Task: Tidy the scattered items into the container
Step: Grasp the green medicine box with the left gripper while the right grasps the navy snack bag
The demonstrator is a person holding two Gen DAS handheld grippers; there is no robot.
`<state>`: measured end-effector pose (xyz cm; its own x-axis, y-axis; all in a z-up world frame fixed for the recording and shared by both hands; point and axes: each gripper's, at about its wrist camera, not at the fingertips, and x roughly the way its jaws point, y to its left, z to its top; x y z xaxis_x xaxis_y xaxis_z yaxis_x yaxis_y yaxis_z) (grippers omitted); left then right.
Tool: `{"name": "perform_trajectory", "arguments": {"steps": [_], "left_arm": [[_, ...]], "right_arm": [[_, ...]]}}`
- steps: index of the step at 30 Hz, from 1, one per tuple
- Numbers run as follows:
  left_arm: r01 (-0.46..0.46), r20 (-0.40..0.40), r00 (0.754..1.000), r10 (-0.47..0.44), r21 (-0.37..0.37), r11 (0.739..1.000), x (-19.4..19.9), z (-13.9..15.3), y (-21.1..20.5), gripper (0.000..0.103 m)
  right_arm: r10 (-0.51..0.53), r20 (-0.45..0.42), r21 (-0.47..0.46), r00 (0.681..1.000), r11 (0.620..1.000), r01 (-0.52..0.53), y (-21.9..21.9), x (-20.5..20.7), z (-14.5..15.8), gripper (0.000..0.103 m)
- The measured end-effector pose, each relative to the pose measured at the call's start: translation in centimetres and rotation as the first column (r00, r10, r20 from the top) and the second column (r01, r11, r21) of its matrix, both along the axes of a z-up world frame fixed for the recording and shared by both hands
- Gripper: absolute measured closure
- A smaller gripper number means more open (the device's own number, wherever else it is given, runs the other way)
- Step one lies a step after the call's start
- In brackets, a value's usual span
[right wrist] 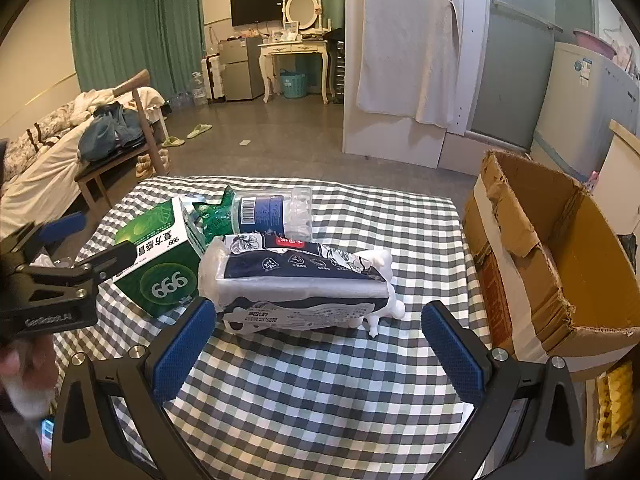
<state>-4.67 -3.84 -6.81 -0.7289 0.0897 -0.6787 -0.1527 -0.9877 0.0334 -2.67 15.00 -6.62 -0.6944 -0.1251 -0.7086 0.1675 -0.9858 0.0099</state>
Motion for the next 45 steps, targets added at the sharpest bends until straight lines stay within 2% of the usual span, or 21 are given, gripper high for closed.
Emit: {"name": "perform_trajectory", "arguments": {"steps": [4,7,16,20,24,27,36,45], "left_arm": [[0.131,0.034,0.991,-0.13,-0.009,0.991,-2.0,-1.1,-0.3,0.0],[0.219,0.077,0.972,-0.22,0.017,0.976,-3.4,-1.9,-0.6,0.0],[0.401,0.142,0.91,-0.39,-0.053,0.915,-4.9,-4.1,0.1,0.0],[0.459,0.163,0.879,-0.447,-0.041,0.888,-5.4,-4.7,0.6,0.0],[0.408,0.198,0.896,-0.397,-0.018,0.913,-6.4,-5.8,0.5,0.0],[0.373,0.191,0.909,-0.371,0.025,0.928,-6.1,-6.0,0.3,0.0],[0.264,0.175,0.945,-0.275,0.083,0.961,-5.0,-6.3,0.4,0.0],[0.157,0.154,0.973,-0.173,0.11,0.981,-4.3,-6.3,0.3,0.006]], "right_arm": [[0.003,-0.008,0.0,1.0,1.0,-0.003,-0.1,0.0,0.1,0.0],[0.009,-0.005,0.005,1.0,1.0,-0.009,-0.4,-0.2,0.2,0.0],[0.017,0.027,0.017,0.999,1.0,-0.018,-1.3,-1.1,-0.6,0.0],[0.028,0.049,0.022,0.998,0.999,-0.029,-2.1,-1.7,-1.2,0.0],[0.042,0.06,0.018,0.997,0.999,-0.043,-2.8,-2.3,-1.7,0.0],[0.036,0.062,0.012,0.997,0.999,-0.036,-2.9,-2.6,-2.0,0.0],[0.062,-0.01,0.072,0.998,0.996,-0.061,-3.6,-2.6,-0.7,0.0],[0.162,0.049,0.152,0.986,0.974,-0.168,-4.5,-3.8,-1.5,0.0]]}}
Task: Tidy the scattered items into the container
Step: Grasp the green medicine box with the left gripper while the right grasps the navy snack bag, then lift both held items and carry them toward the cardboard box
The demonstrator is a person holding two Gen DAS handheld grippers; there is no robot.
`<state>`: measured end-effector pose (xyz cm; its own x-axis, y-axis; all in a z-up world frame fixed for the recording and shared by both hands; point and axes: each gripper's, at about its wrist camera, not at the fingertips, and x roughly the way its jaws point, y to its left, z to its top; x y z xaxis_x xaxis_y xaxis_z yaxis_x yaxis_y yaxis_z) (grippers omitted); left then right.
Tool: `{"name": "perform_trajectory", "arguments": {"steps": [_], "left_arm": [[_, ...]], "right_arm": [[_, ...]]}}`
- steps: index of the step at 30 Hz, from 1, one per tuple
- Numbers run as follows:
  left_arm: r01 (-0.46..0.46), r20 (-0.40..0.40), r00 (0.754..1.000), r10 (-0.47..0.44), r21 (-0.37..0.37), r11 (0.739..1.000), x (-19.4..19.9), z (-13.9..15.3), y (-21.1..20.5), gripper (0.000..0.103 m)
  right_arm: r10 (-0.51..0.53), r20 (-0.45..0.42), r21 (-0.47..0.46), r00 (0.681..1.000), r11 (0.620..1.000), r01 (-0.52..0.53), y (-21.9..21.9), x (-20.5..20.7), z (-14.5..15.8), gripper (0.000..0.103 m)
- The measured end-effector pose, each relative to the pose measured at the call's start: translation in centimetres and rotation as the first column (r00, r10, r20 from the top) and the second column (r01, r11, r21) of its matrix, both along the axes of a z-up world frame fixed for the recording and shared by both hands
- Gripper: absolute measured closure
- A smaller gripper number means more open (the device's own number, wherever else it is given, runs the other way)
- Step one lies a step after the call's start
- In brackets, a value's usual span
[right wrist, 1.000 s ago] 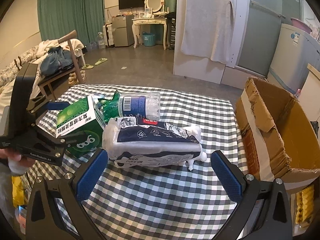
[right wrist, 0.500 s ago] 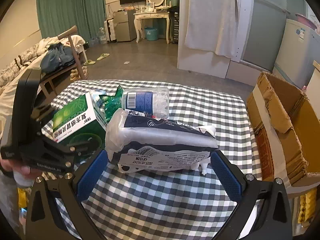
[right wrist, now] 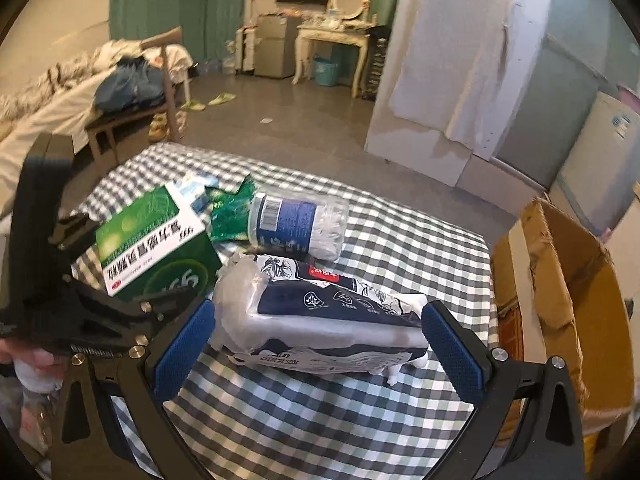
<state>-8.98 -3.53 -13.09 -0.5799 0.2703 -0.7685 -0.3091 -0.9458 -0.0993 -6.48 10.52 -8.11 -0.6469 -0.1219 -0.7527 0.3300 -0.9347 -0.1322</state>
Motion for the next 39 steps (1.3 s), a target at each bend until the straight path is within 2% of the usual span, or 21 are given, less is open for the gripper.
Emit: {"name": "perform_trajectory", "arguments": {"steps": [4,9,11,15,17,23,30,36,39], "left_arm": [[-0.055,0.0,0.998,0.055,0.04,0.998,0.4,-0.2,-0.9,0.011],[-0.085,0.0,0.996,0.085,0.043,0.995,0.7,-0.4,-1.4,0.014],[-0.089,-0.006,0.996,0.089,0.033,0.996,0.8,-0.4,-1.1,0.014],[-0.082,-0.01,0.997,0.082,0.011,0.997,0.9,-0.4,-0.3,0.014],[-0.085,-0.017,0.996,0.085,-0.007,0.996,1.1,-0.4,0.2,0.014],[-0.123,-0.027,0.992,0.122,-0.03,0.992,0.8,-0.4,1.0,0.014],[-0.175,-0.035,0.984,0.173,-0.044,0.984,0.6,-0.5,1.6,0.016],[-0.209,-0.009,0.978,0.209,-0.02,0.978,0.4,-0.2,1.5,0.018],[-0.216,-0.034,0.976,0.216,-0.023,0.976,0.8,0.5,1.4,0.018]], "right_arm": [[0.042,0.04,0.005,0.998,0.999,-0.042,0.0,-0.4,-0.7,0.0],[0.062,0.049,0.044,0.997,0.997,-0.064,-0.5,-0.1,-1.6,0.003],[0.071,0.048,0.031,0.996,0.997,-0.073,-0.5,0.3,-1.7,0.015],[0.083,0.062,-0.003,0.995,0.997,-0.083,-0.2,0.6,-1.7,0.029],[0.082,0.063,-0.04,0.995,0.996,-0.079,0.2,0.8,-1.6,0.049],[0.058,0.045,-0.113,0.997,0.992,-0.053,1.4,1.2,-1.3,0.066],[0.018,0.008,-0.153,1.0,0.988,-0.017,2.9,2.1,-0.1,0.068],[-0.008,-0.03,-0.185,1.0,0.983,0.003,4.2,2.8,1.2,0.068],[-0.019,-0.056,-0.202,0.998,0.979,0.007,5.0,3.2,1.8,0.068]]}}
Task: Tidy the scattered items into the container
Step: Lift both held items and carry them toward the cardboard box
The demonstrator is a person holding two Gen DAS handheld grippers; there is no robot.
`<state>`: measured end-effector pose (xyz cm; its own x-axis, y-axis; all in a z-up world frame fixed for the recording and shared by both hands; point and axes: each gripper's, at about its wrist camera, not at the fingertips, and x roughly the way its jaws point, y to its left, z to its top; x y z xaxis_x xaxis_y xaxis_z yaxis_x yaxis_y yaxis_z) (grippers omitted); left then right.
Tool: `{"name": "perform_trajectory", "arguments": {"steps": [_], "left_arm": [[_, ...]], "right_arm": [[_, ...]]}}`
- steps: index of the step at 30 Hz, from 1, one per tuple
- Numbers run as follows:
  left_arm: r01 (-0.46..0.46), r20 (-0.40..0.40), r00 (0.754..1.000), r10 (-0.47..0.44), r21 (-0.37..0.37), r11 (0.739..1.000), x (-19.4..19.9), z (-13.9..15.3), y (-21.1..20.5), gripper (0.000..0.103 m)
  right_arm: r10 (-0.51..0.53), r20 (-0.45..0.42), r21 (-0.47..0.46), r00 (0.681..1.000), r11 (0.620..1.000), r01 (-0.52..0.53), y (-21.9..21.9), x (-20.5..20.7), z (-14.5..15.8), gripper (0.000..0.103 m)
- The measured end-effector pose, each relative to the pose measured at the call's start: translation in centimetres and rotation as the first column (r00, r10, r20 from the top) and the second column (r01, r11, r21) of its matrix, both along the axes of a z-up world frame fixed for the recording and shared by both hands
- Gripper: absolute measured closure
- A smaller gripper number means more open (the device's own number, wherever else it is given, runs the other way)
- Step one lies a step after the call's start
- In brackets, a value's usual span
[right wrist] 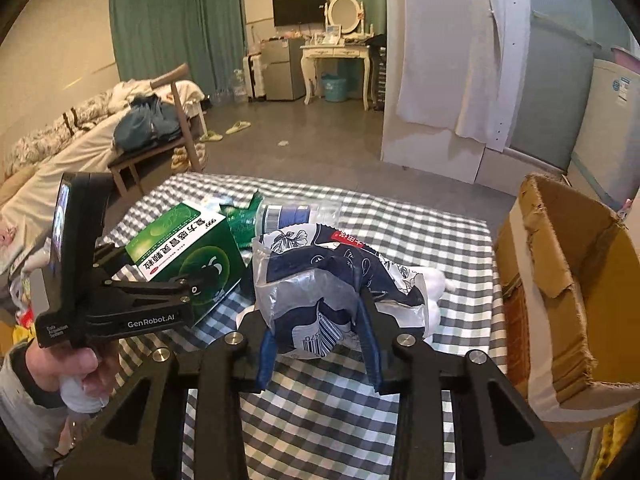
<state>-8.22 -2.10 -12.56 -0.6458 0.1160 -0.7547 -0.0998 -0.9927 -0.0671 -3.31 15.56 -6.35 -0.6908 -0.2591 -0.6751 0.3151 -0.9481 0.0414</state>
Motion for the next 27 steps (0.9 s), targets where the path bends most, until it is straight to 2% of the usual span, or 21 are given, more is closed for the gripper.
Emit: {"name": "perform_trajectory", "arguments": {"steps": [13,20,27], "left_arm": [[0.03,-0.17,0.985,-0.031,-0.009,1.0,2.8,6.5,2.7,0.021],[0.06,-0.182,0.982,-0.058,0.006,0.998,2.6,7.4,3.9,0.022],[0.083,-0.226,0.971,-0.08,0.004,0.997,2.8,9.4,5.1,0.022]], "right_arm": [[-0.079,-0.101,-0.056,0.992,0.996,0.074,3.0,1.6,3.2,0.068],[-0.101,-0.129,-0.067,0.986,0.993,0.093,4.1,2.1,4.1,0.068],[-0.142,-0.185,-0.076,0.972,0.989,0.13,5.9,3.2,6.0,0.068]]}}
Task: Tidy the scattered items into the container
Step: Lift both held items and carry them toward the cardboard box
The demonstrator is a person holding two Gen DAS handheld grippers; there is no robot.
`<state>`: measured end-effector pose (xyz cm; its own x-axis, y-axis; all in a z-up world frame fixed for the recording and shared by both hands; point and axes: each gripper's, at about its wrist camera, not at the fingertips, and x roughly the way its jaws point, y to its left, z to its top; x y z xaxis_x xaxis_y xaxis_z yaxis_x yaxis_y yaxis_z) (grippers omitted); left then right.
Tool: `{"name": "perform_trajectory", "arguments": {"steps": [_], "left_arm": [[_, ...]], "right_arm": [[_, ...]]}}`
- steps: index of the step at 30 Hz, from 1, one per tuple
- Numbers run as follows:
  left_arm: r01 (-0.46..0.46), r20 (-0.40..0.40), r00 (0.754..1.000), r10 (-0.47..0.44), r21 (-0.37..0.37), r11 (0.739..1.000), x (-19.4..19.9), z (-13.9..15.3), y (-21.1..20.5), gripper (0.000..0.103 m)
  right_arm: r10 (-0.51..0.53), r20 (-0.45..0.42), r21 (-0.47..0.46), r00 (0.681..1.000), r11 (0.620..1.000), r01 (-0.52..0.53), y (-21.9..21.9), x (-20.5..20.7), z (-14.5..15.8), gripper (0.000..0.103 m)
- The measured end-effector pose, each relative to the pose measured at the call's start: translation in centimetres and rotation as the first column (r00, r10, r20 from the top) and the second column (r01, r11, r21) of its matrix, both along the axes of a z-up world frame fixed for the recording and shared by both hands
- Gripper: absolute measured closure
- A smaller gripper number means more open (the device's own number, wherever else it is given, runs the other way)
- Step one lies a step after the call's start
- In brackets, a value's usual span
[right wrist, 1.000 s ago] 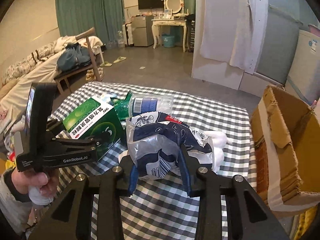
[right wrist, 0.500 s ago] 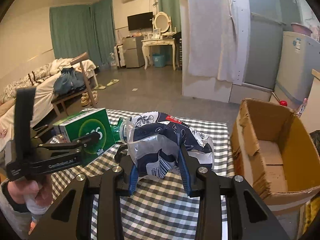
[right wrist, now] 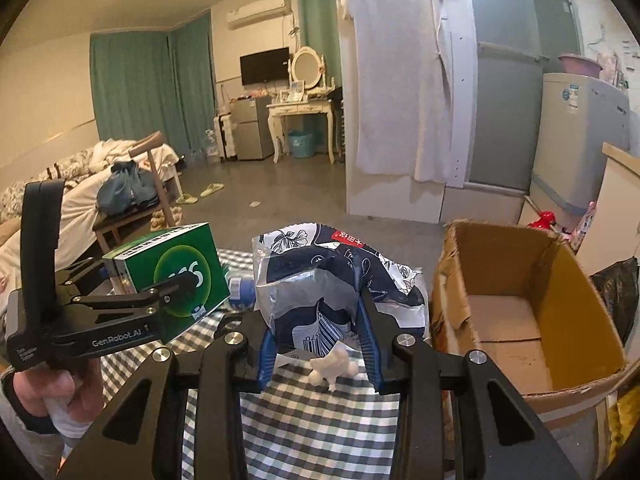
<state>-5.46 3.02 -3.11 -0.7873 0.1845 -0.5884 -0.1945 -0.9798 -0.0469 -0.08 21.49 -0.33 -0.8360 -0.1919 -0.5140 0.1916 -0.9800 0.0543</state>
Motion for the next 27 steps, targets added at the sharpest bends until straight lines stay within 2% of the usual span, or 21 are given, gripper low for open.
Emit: {"name": "perform_trajectory", "arguments": {"steps": [13,20,27], "left_arm": [[0.077,-0.098,0.992,-0.076,0.01,0.997,0.8,4.2,4.3,0.022],[0.112,-0.118,0.987,-0.107,0.03,0.993,0.2,5.6,6.4,0.022],[0.167,-0.127,0.979,-0.162,0.028,0.986,-0.1,6.1,9.4,0.022]], "right_arm": [[-0.123,-0.077,0.01,0.989,0.992,0.124,4.4,0.5,3.0,0.068],[-0.197,-0.102,0.009,0.975,0.98,0.199,7.2,0.3,4.0,0.068],[-0.296,-0.091,0.015,0.951,0.954,0.298,11.1,0.0,4.0,0.068]]}}
